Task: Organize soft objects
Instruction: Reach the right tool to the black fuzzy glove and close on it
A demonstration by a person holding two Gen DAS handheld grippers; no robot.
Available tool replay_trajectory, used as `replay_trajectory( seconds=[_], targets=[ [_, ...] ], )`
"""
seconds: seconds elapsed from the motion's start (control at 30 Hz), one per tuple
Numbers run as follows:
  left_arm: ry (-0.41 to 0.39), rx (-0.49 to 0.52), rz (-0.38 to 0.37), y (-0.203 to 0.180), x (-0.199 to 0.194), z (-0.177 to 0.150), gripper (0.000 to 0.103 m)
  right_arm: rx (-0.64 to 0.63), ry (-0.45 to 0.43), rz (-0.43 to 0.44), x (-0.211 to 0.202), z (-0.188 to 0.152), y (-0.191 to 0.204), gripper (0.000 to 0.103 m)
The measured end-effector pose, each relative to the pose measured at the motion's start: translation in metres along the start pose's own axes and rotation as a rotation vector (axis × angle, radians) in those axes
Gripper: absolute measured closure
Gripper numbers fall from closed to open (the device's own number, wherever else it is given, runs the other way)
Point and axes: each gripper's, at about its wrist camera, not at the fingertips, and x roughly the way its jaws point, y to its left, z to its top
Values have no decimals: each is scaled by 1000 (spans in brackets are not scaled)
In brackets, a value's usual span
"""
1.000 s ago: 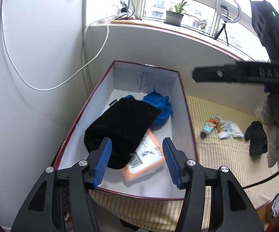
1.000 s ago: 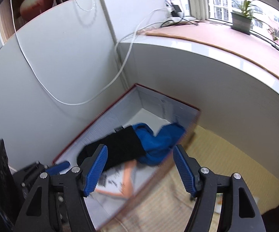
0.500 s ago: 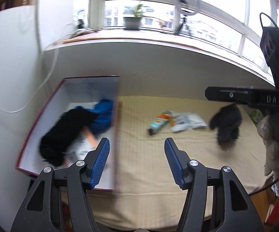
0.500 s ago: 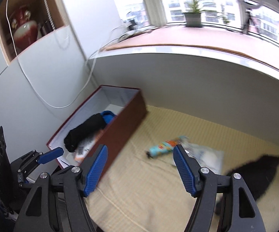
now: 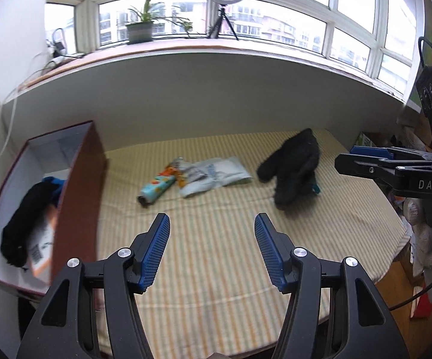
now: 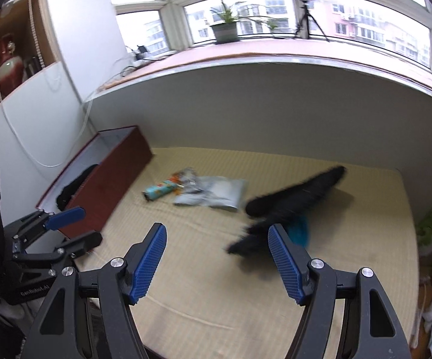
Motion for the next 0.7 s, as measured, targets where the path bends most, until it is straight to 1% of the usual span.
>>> replay_trajectory(
  seconds=[0.17,0.33,0.5,0.63,0.7],
  targets=[
    [15,23,-17,-19,12,2,44,48,35,-17,3,-10,-31,36],
    [30,30,-44,-29,26,7,44,60,54,-16,9,-11,-50,36],
    [56,16,-95,-33,43,12,44,100,67,20,17,-7,-69,36],
    [89,-3,-134,-35,58,16,45,176,88,74,29,-2,-93,36],
    [106,-6,-157,-38,63,17,45,206,98,88,36,2,-101,36]
  ],
)
